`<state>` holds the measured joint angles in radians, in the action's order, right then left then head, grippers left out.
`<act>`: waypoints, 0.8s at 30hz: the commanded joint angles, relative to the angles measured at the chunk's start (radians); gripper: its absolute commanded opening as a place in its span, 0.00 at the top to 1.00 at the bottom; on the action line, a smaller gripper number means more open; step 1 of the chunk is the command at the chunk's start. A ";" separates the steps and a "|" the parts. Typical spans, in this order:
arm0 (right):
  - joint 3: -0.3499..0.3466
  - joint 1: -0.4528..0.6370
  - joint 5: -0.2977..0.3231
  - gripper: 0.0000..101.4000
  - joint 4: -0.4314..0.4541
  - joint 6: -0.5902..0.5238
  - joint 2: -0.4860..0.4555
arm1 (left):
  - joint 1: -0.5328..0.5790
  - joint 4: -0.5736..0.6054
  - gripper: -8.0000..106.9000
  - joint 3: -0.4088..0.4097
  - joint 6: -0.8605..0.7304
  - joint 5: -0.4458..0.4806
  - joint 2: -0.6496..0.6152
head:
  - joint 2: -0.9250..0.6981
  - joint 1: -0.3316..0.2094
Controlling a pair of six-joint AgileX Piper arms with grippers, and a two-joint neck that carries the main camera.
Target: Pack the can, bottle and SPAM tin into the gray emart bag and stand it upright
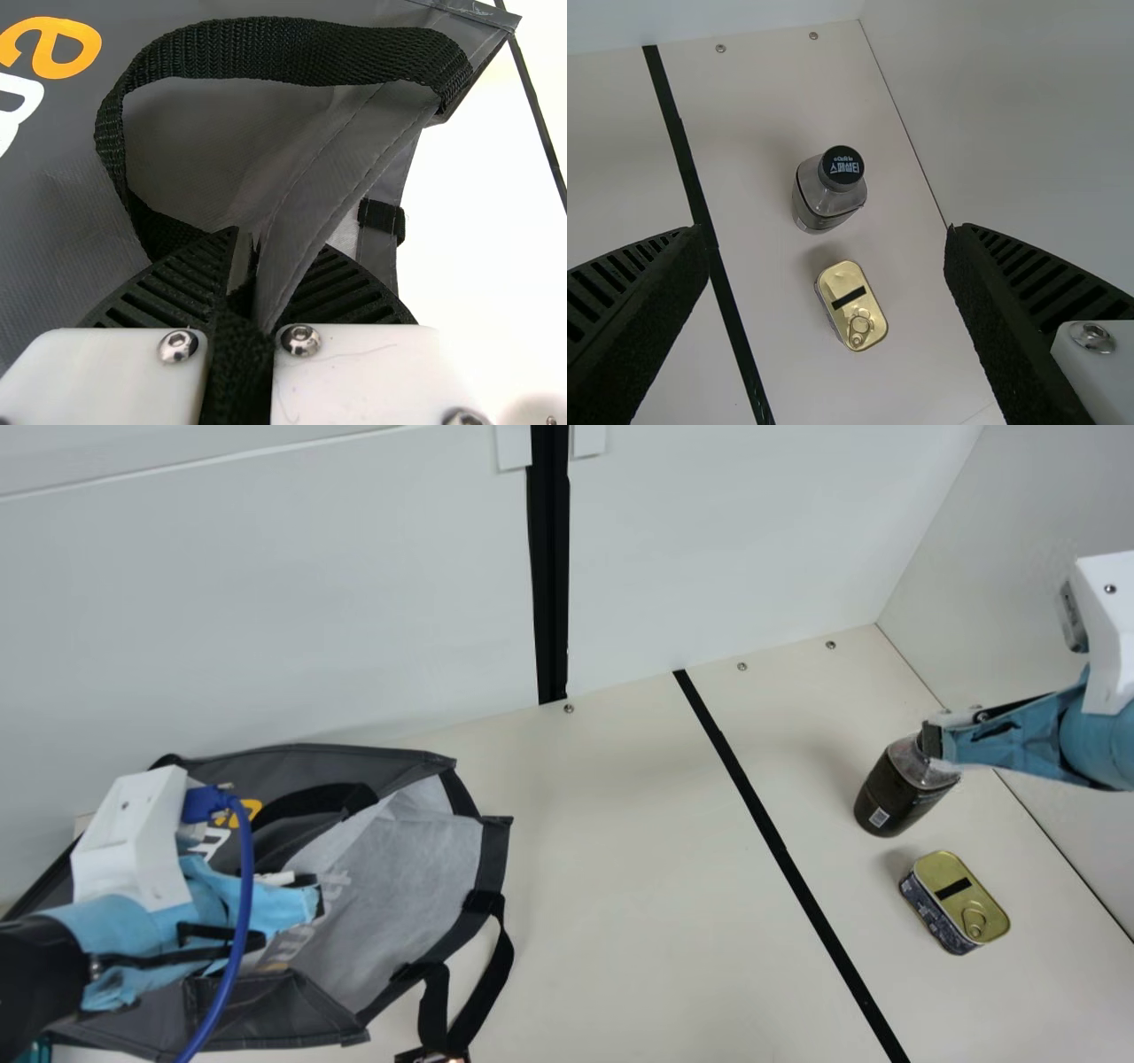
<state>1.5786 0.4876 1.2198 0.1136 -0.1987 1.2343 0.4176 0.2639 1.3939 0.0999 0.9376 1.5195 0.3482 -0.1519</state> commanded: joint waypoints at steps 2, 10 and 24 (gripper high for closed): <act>0.015 0.019 0.000 0.06 -0.018 -0.014 0.026 | 0.000 0.000 1.00 0.000 0.000 0.000 0.000 | 0.001 -0.023; 0.056 0.077 0.000 0.06 -0.070 -0.062 0.099 | 0.000 0.000 1.00 0.000 0.000 0.000 0.000 | 0.001 -0.023; 0.107 0.172 0.000 0.06 -0.160 -0.164 0.226 | 0.000 0.000 1.00 0.000 0.000 0.000 0.000 | 0.001 -0.023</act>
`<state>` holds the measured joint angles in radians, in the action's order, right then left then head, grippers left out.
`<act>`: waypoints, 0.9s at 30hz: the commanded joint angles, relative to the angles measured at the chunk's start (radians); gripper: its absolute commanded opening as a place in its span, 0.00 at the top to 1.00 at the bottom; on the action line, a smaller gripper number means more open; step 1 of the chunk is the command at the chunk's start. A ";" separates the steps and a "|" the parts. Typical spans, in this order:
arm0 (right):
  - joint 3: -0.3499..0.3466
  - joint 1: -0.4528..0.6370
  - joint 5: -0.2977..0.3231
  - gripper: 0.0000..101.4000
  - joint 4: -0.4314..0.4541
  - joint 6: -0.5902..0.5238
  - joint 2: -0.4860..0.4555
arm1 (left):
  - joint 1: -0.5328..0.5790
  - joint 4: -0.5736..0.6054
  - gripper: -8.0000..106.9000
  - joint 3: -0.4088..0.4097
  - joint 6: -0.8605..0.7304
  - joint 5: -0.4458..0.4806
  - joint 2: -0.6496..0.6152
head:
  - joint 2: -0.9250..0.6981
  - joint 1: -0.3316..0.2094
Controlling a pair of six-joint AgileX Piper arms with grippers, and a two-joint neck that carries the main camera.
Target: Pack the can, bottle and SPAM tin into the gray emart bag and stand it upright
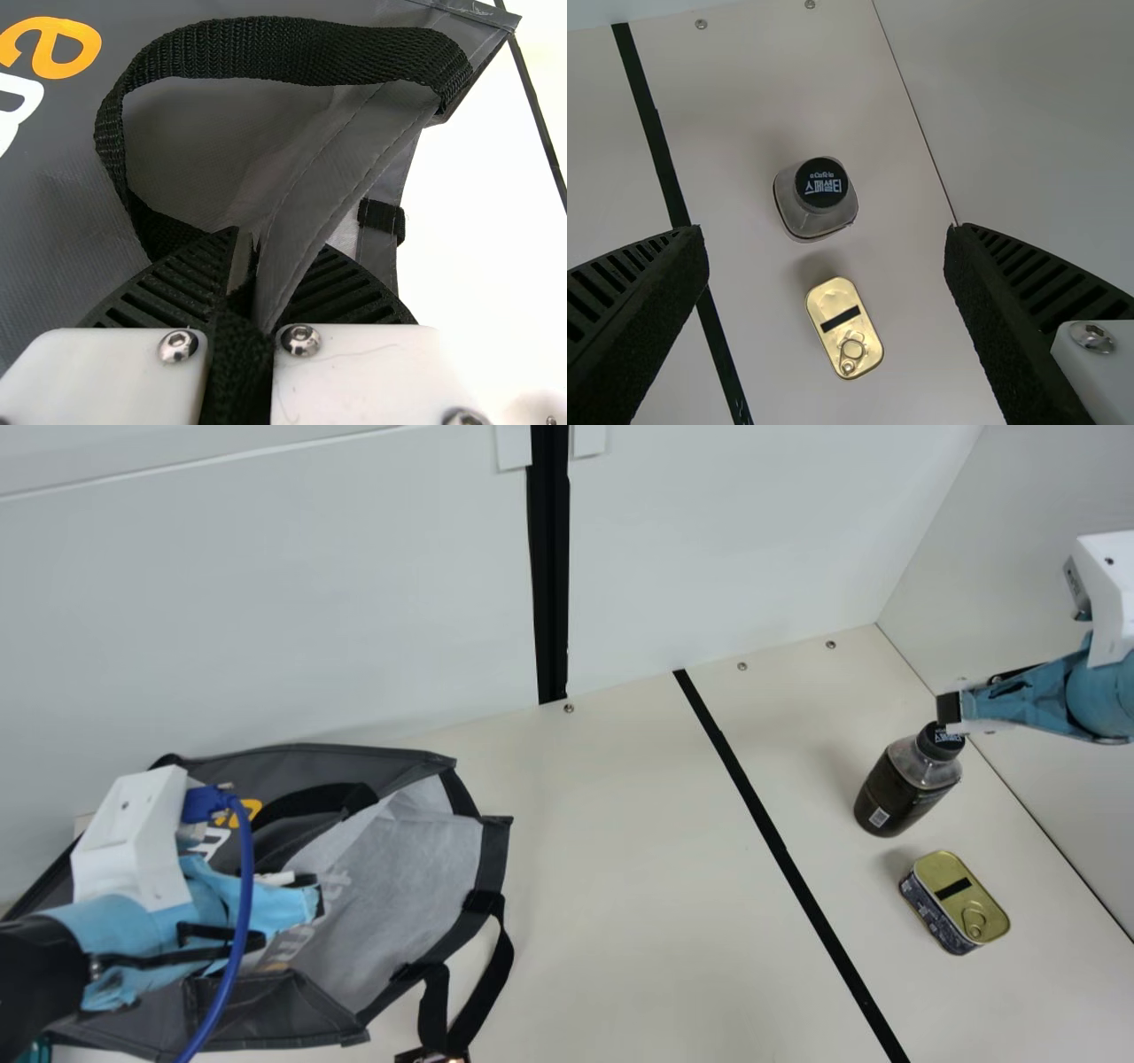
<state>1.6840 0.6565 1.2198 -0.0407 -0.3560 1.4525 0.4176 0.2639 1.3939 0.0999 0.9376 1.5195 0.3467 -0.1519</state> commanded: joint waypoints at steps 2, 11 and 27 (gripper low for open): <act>0.007 0.013 0.000 0.06 -0.019 -0.021 0.026 | 0.000 0.000 1.00 0.000 0.000 0.000 0.000 | 0.002 -0.023; 0.027 0.043 0.000 0.06 -0.061 -0.067 0.106 | 0.000 0.000 1.00 0.000 0.000 0.000 0.000 | 0.002 -0.023; 0.059 0.048 0.000 0.06 -0.085 -0.112 0.233 | 0.000 0.000 1.00 0.000 0.000 0.000 0.000 | 0.002 -0.023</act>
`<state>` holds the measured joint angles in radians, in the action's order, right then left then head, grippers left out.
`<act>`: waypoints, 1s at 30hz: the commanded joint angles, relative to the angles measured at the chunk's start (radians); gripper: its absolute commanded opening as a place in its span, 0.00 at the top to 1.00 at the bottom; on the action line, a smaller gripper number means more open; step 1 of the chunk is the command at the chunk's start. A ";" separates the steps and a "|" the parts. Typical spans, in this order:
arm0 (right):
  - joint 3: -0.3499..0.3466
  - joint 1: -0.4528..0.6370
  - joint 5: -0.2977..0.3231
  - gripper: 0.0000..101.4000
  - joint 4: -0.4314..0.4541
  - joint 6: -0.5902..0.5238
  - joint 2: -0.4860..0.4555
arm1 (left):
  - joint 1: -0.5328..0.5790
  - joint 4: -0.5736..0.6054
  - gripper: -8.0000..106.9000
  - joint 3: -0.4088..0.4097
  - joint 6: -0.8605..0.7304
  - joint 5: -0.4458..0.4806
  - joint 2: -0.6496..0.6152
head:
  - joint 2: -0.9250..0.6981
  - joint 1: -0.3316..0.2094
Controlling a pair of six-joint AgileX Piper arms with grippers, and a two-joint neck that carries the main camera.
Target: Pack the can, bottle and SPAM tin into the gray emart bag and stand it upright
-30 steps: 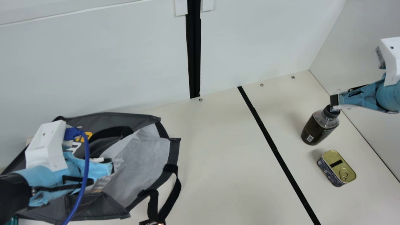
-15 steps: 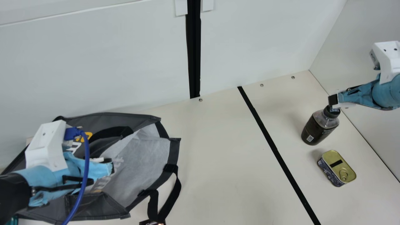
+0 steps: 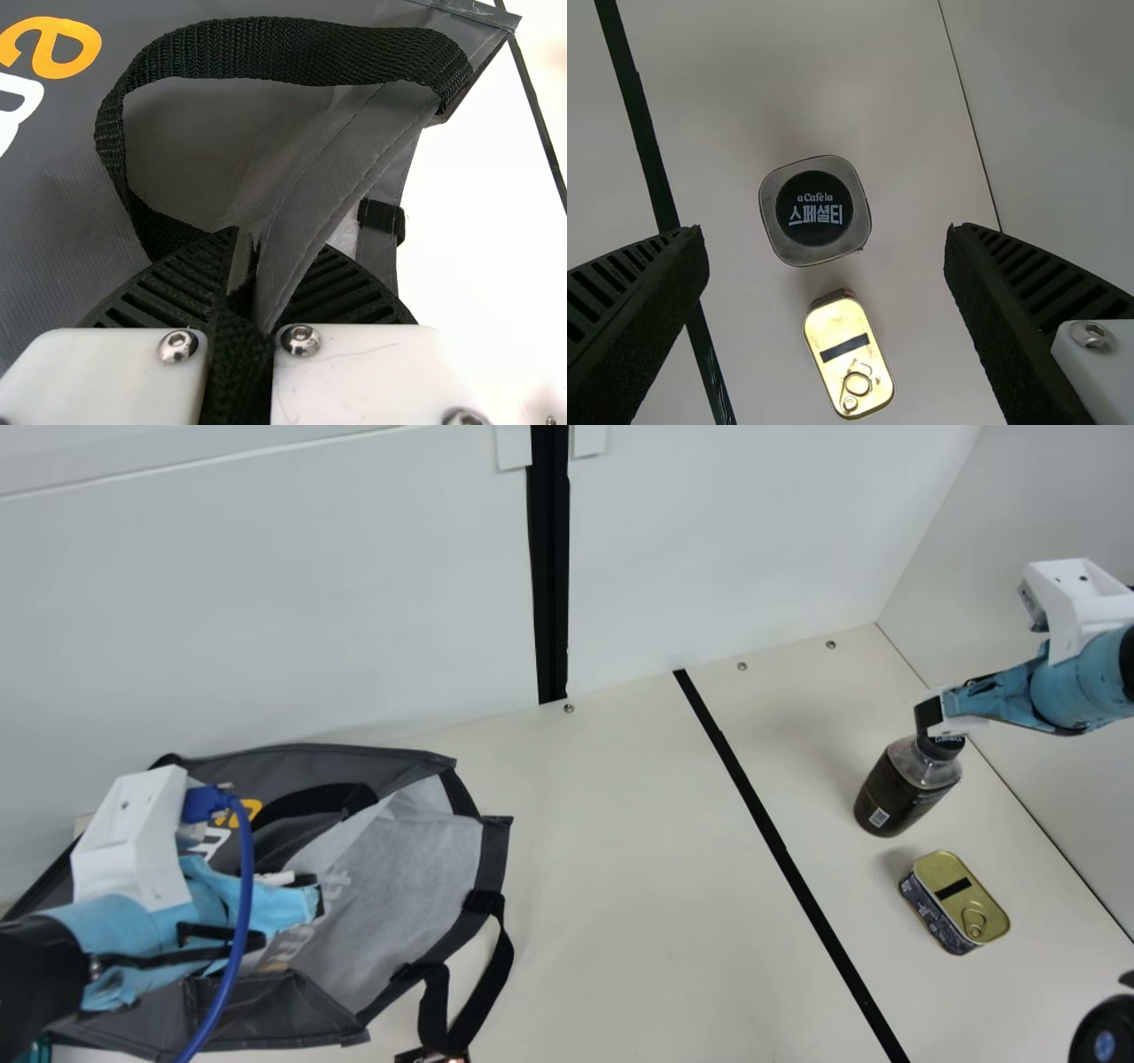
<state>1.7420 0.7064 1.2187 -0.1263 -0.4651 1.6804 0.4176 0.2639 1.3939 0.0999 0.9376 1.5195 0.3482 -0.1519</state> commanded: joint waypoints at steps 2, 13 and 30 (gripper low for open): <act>0.003 -0.004 0.001 0.06 0.001 -0.006 0.018 | 0.000 0.000 1.00 0.000 0.000 0.000 0.000 | 0.001 -0.023; 0.012 -0.015 0.001 0.06 0.007 -0.018 0.077 | 0.000 0.000 1.00 0.000 0.000 0.000 0.000 | 0.001 -0.023; 0.004 -0.041 0.001 0.06 0.032 -0.012 0.127 | 0.000 0.000 1.00 0.000 0.000 0.000 0.000 | 0.001 -0.023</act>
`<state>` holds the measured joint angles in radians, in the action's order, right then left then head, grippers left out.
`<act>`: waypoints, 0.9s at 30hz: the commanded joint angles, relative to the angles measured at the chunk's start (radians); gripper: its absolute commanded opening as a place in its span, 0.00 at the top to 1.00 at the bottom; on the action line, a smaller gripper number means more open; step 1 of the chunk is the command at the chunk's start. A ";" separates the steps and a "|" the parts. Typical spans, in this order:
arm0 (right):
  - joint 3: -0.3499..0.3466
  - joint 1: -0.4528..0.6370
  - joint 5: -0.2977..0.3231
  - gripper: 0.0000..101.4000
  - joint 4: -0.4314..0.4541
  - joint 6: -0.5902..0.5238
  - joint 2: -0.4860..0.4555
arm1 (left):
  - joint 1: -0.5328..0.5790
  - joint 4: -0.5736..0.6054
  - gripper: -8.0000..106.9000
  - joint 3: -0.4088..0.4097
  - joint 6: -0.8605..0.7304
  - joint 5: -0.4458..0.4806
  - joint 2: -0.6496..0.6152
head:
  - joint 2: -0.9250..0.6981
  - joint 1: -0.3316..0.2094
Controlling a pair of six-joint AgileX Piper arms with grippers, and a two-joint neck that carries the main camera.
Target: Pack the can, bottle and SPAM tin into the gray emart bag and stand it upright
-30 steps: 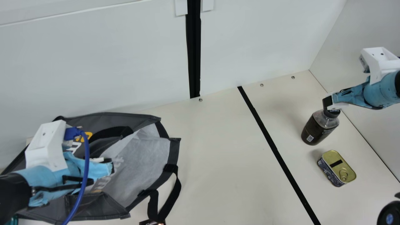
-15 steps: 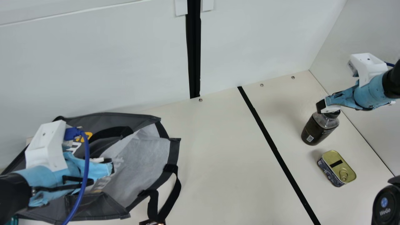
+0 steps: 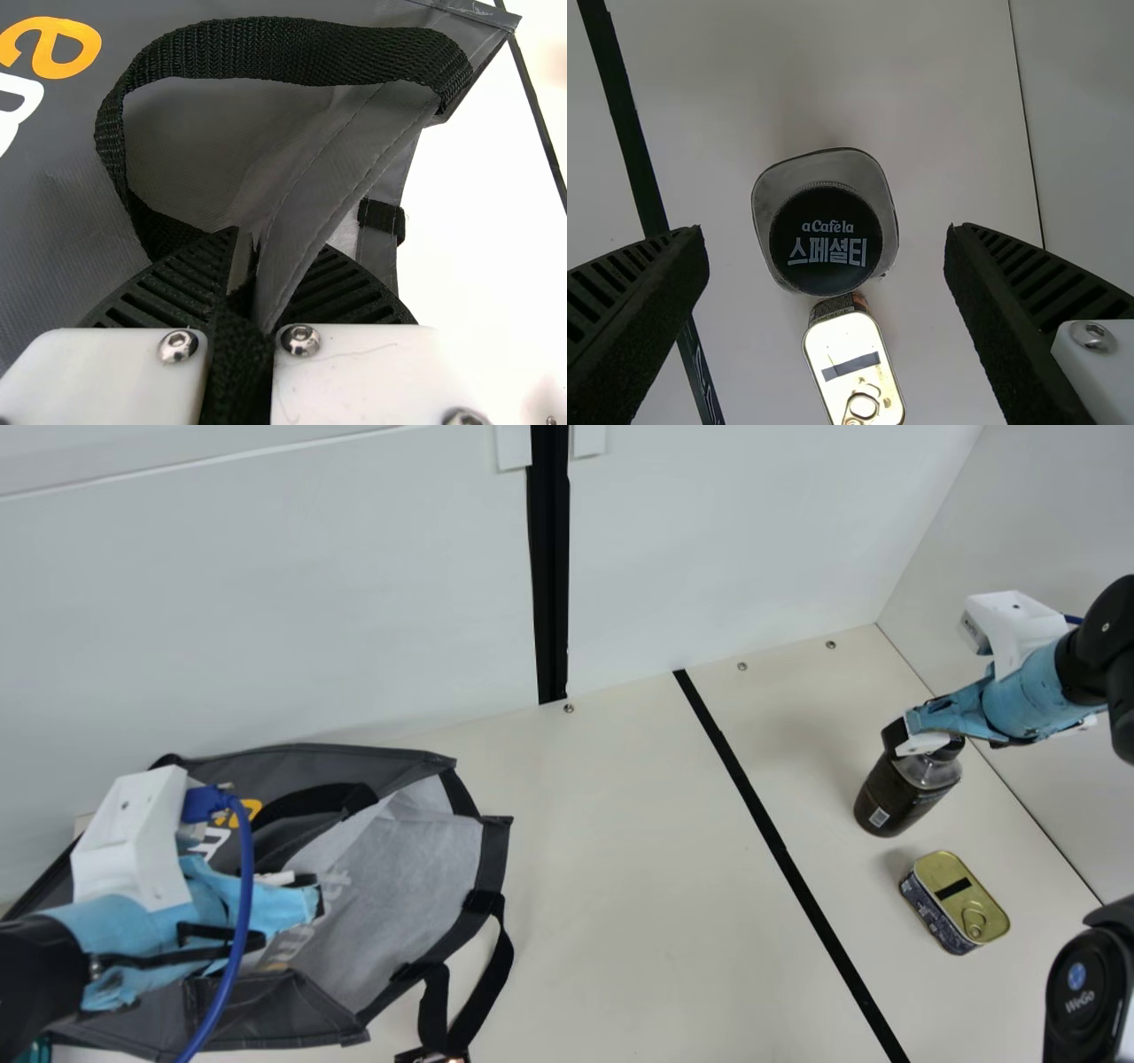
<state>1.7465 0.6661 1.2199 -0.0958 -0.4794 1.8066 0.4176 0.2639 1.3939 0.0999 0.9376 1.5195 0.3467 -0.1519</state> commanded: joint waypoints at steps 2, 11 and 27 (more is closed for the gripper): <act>-0.002 -0.003 0.000 0.06 0.004 0.004 0.004 | 0.000 0.000 1.00 0.000 0.000 0.000 0.000 | 0.002 -0.023; -0.006 -0.008 0.000 0.52 0.006 0.009 0.019 | 0.000 0.000 1.00 0.000 0.000 0.000 0.000 | 0.002 -0.023; 0.023 -0.009 0.000 1.00 -0.019 -0.010 0.037 | 0.000 0.000 1.00 0.000 0.000 0.000 0.000 | 0.002 -0.023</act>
<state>1.7639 0.6586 1.2221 -0.1030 -0.4842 1.8443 0.4176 0.2639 1.3939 0.0999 0.9376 1.5195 0.3467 -0.1519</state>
